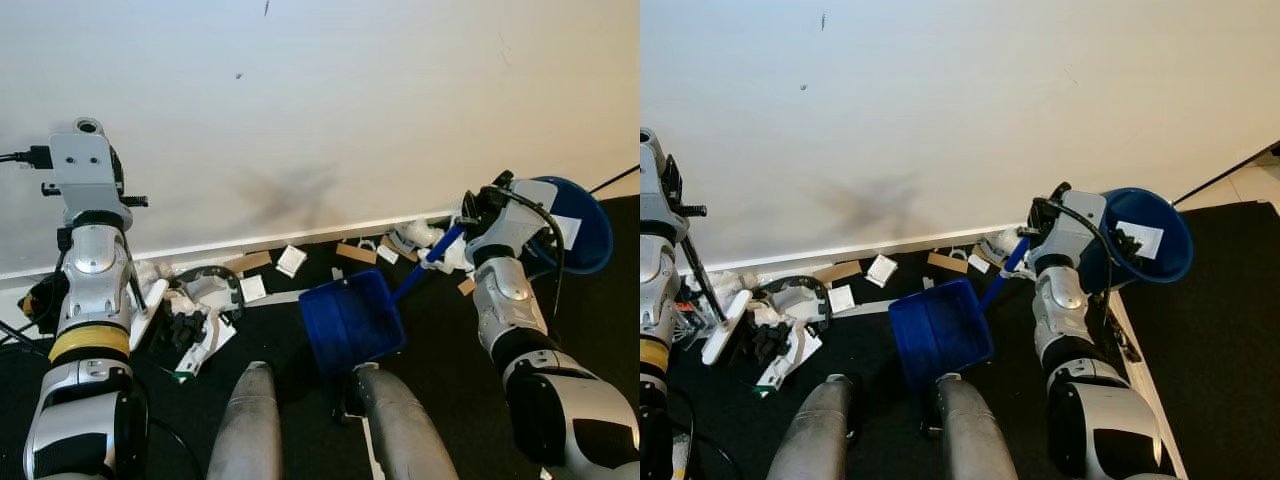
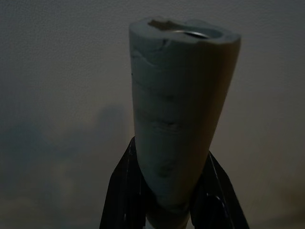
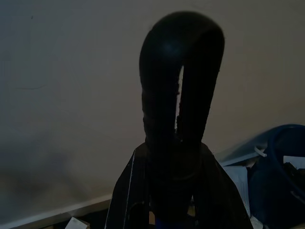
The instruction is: Sweep floor
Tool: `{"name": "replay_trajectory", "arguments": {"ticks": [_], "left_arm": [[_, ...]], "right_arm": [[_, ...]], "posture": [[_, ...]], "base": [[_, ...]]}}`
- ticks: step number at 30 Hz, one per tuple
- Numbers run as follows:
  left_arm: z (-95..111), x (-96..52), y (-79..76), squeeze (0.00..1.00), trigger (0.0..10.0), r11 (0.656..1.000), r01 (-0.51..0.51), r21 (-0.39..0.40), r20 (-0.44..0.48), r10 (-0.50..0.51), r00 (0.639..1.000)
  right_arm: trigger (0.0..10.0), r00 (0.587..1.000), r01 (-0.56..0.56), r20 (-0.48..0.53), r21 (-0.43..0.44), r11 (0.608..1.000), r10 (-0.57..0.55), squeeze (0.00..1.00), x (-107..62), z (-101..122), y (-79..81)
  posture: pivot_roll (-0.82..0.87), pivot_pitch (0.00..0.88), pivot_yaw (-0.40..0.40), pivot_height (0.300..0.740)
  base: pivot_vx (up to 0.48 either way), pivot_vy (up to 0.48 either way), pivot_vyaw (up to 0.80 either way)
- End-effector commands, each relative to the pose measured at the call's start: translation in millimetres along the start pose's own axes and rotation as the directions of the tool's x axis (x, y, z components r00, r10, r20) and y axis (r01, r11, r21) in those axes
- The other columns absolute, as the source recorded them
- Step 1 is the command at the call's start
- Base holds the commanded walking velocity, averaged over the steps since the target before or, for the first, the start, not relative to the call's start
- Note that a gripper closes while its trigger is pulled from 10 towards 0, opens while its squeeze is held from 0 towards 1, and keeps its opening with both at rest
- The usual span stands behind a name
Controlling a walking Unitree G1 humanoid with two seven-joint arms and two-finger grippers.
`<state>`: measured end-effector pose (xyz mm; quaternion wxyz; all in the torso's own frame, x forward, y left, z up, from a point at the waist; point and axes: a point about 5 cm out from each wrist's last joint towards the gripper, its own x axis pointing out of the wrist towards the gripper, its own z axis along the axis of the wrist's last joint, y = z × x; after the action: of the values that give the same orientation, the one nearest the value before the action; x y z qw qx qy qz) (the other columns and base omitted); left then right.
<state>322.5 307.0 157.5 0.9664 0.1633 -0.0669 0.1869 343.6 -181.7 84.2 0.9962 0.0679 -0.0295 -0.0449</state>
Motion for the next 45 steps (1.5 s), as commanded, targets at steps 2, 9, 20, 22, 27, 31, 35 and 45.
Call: {"name": "replay_trajectory", "arguments": {"ticks": [2,9,20,22,27,31,35,45], "left_arm": [[-19,-9.2,4.5,0.0,10.0,0.999,0.002,0.047,-0.073,0.002,0.997],[-22,-13.2,1.7,0.0,10.0,0.999,-0.006,0.044,-0.055,0.008,0.998],[-18,-11.6,0.2,0.0,10.0,1.0,-0.01,0.007,-0.031,0.01,0.999],[-17,-11.3,0.2,0.0,10.0,1.0,-0.01,0.006,-0.029,0.01,1.0],[-16,-10.1,1.0,0.0,10.0,1.0,-0.006,0.003,-0.02,0.006,1.0],[-17,-10.3,1.0,0.0,10.0,1.0,-0.001,0.002,-0.023,0.001,1.0],[-20,-11.8,-0.6,0.0,10.0,1.0,0.011,0.004,-0.034,-0.01,0.999],[-25,-14.9,-3.3,0.0,10.0,1.0,0.027,0.012,-0.05,-0.026,0.998]], "right_arm": [[10.0,1.0,-0.001,-0.012,0.003,1.0,0.001,0.0,-6.9,-8,-2.6],[10.0,0.998,-0.049,0.029,-0.031,0.998,0.049,0.0,-11.0,-8,7.0],[10.0,0.988,-0.04,0.149,0.019,0.999,0.037,0.0,2.3,17,14.1],[10.0,0.988,-0.041,0.153,0.023,0.999,0.037,0.0,3.4,18,14.6],[10.0,0.984,-0.038,0.173,0.031,0.999,0.032,0.0,7.9,25,15.9],[10.0,0.989,-0.053,0.139,0.005,0.999,0.052,0.0,4.7,18,17.0],[10.0,0.996,-0.063,0.065,-0.024,0.998,0.065,0.0,-3.7,1,17.6],[10.0,1.0,-0.011,-0.02,-0.11,0.994,0.008,0.0,-20.3,-22,8.6]], "posture": [[0.08,0.285,-0.184,0.74],[0.06,0.302,-0.188,0.74],[0.06,0.312,-0.18,0.74],[0.06,0.312,-0.18,0.74],[0.07,0.31,-0.177,0.74],[0.06,0.309,-0.178,0.74],[0.06,0.311,-0.179,0.74],[0.06,0.316,-0.177,0.74]], "base": [[0.0,0.0,0.0],[0.0,0.0,0.0],[0.0,0.0,0.0],[0.0,0.0,0.0],[0.0,0.0,0.0],[0.0,0.0,0.0],[0.0,0.0,0.0],[0.0,0.0,0.0]]}}
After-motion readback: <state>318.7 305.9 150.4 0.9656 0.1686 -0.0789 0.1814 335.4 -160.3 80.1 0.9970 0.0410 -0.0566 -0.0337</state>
